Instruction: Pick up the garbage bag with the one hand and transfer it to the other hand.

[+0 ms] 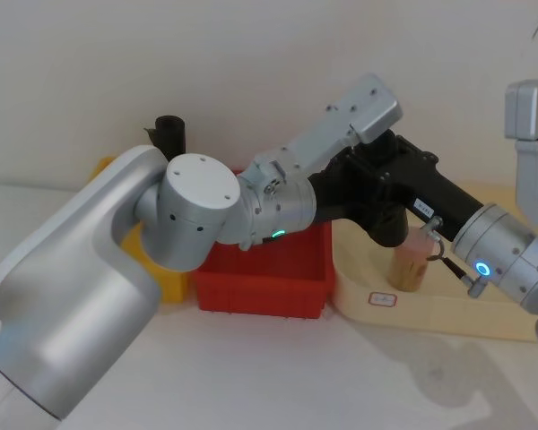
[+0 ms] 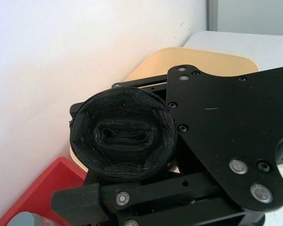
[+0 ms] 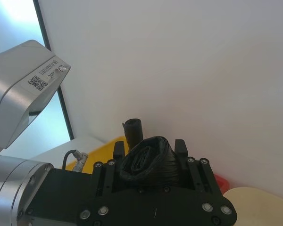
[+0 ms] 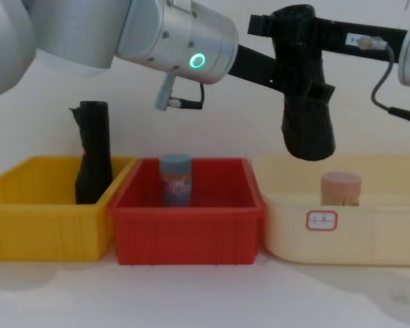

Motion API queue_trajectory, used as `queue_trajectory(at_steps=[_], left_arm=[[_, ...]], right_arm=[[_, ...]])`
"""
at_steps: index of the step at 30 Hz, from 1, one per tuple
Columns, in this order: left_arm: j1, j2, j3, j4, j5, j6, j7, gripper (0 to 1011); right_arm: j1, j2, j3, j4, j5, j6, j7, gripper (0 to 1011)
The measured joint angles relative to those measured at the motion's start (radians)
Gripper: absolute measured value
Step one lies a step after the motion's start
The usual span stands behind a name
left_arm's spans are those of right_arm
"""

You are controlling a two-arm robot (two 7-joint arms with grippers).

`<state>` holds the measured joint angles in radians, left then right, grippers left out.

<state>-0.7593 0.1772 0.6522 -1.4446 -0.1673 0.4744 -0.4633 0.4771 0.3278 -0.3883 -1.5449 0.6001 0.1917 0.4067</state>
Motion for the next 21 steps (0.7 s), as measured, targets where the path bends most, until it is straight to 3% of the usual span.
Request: queue_trajectory(at_steps=[21], left_arm=[[-0.003, 0.002, 0.003, 0.008, 0.008, -0.012, -0.005, 486]], right_arm=[[0.003, 0.000, -0.002, 0.010, 0.004, -0.018, 0.010, 634]])
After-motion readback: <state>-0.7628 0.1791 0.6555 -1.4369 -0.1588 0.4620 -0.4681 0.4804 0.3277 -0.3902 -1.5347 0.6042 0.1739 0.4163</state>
